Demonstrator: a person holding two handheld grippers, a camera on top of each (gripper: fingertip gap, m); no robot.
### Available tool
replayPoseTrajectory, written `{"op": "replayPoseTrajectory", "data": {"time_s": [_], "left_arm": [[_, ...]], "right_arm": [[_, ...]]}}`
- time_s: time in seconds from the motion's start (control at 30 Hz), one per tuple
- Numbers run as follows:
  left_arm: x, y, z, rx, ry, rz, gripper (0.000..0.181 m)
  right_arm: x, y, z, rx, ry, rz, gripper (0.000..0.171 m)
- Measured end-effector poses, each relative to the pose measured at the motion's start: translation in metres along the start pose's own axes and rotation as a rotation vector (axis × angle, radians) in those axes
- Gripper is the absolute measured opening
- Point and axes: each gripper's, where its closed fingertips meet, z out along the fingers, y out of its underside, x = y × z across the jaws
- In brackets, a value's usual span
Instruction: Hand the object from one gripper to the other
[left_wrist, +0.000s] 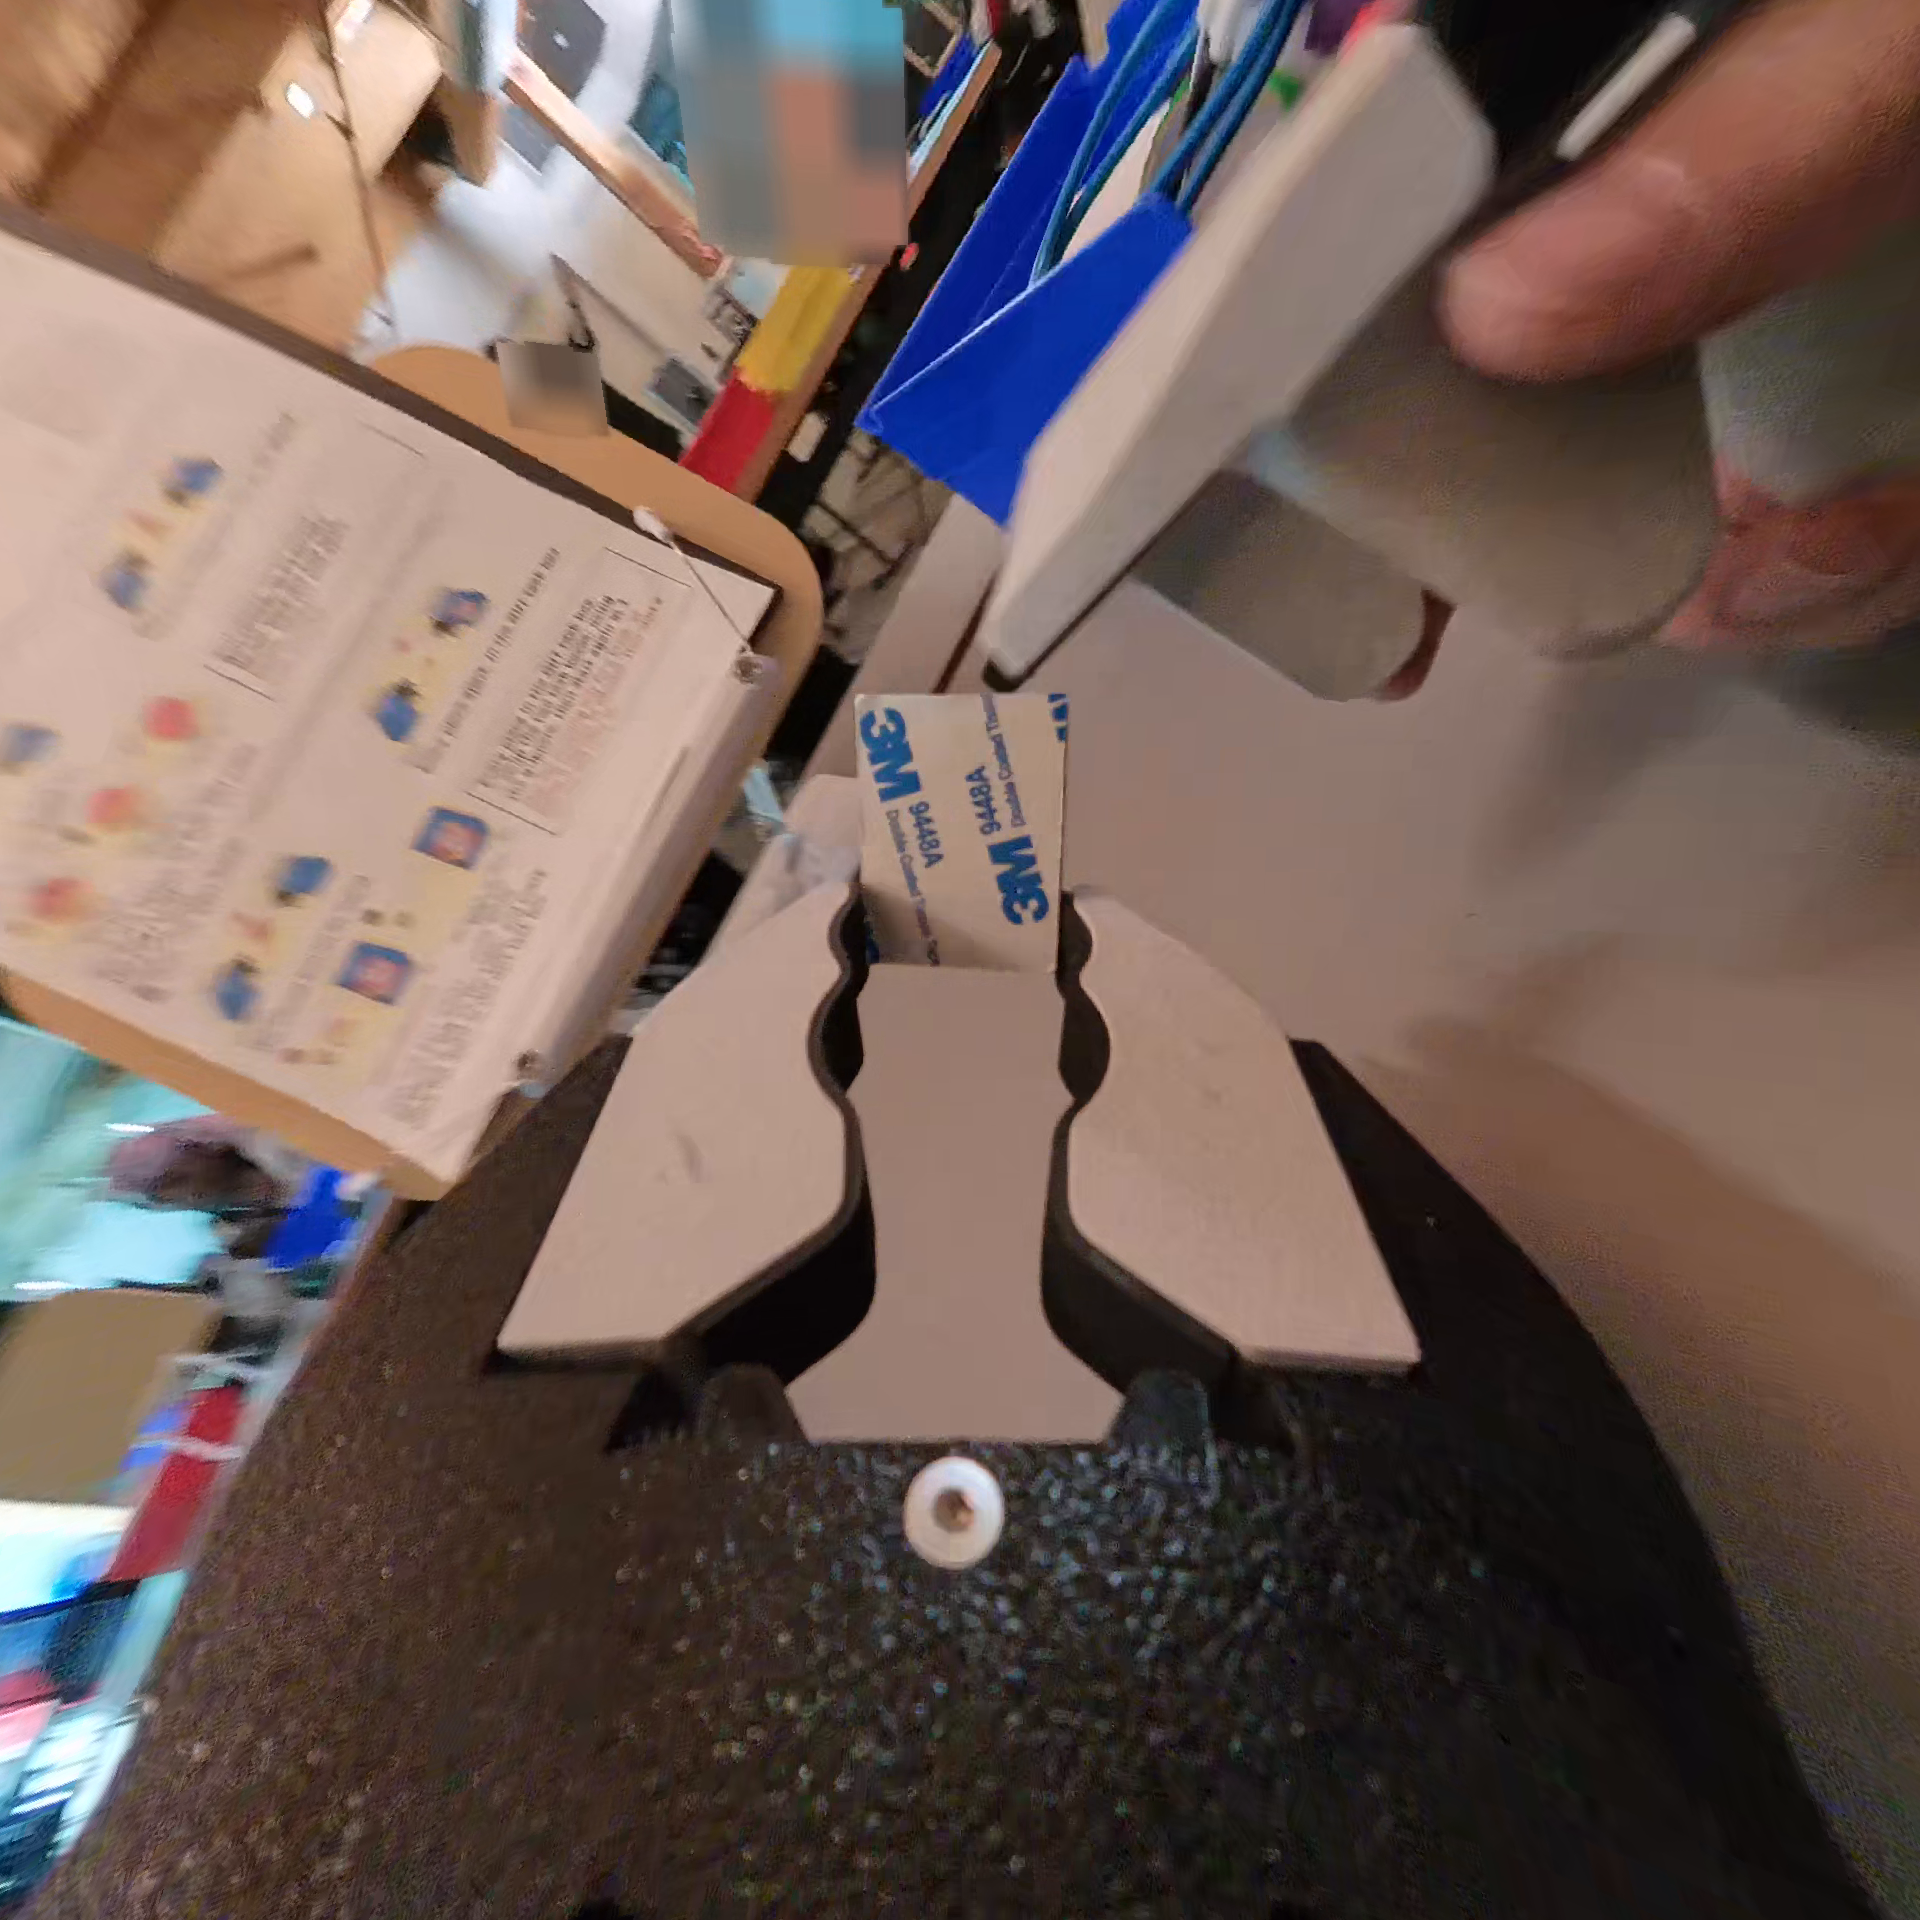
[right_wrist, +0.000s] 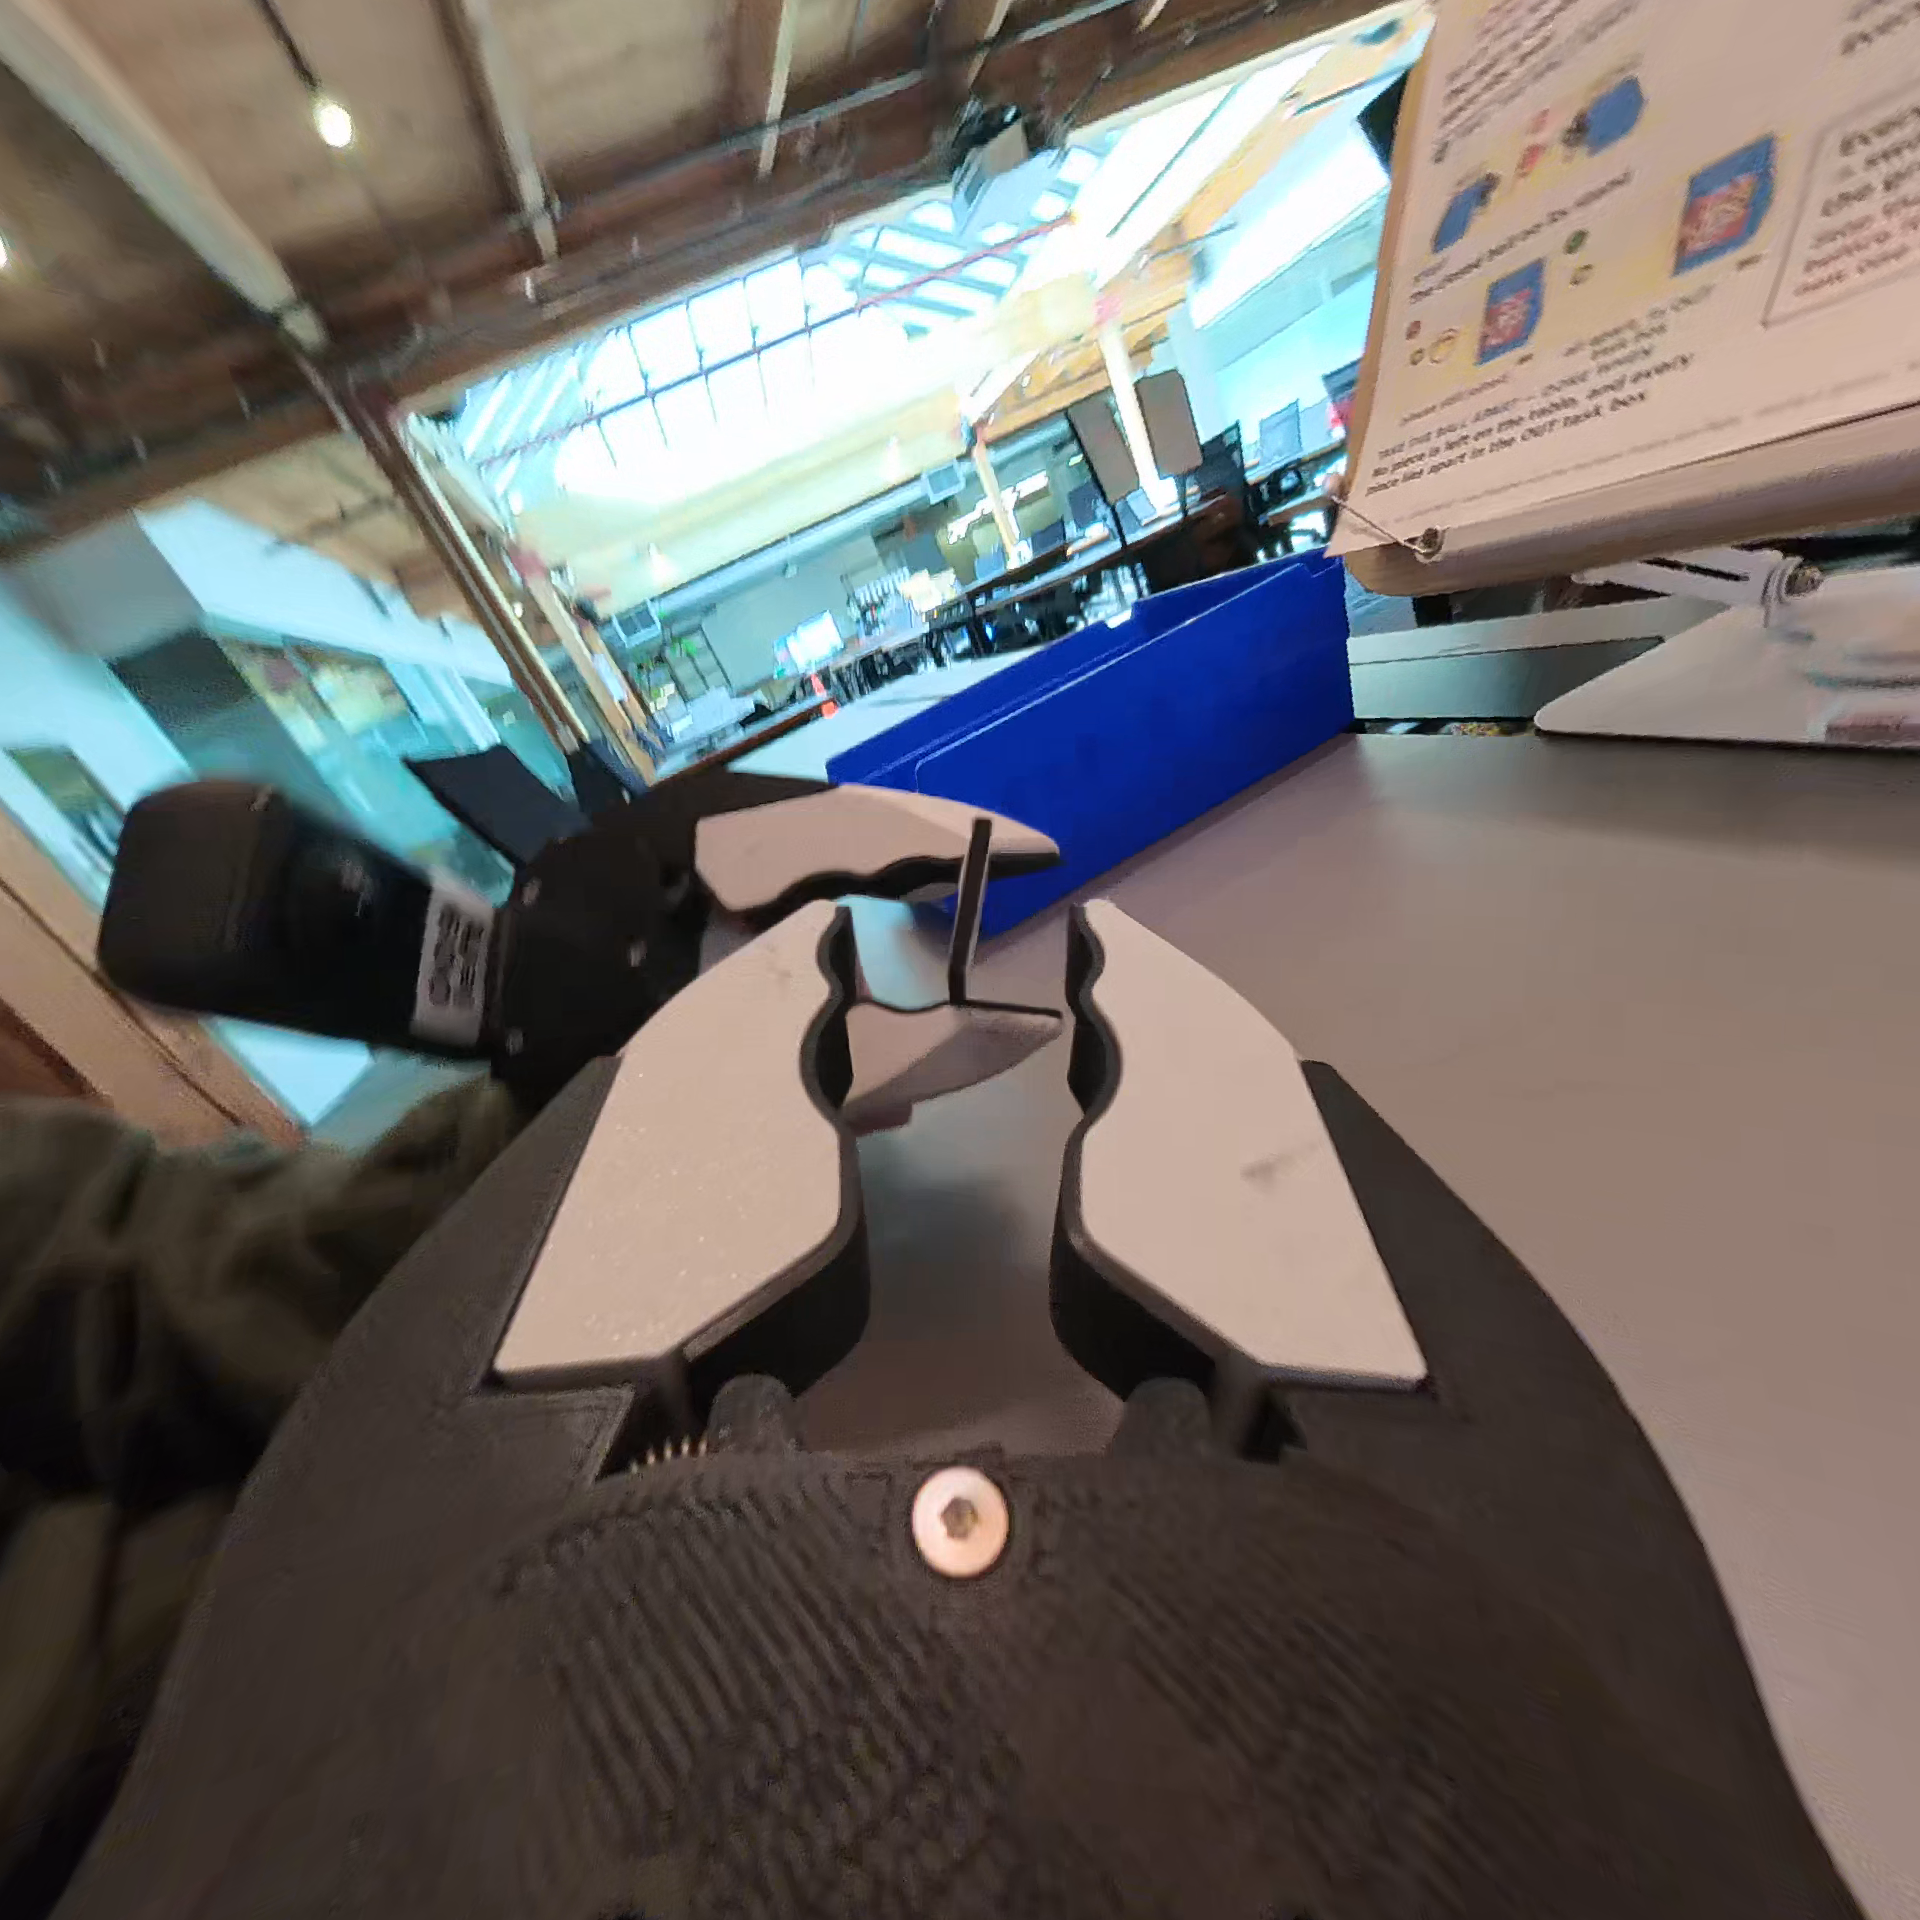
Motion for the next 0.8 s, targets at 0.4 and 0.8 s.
{"op": "replayPoseTrajectory", "data": {"time_s": [0.4, 0.8], "left_arm": [[0.025, -0.019, -0.003, 0.126, 0.211, -0.129, 0.041], [0.074, -0.050, -0.087, 0.285, 1.327, -0.857, 0.059]], "right_arm": [[-0.009, 0.007, -0.007, -0.130, -0.051, -0.331, 0.003], [-0.080, 0.038, -0.039, -0.267, -0.544, -0.621, 0.003]]}}
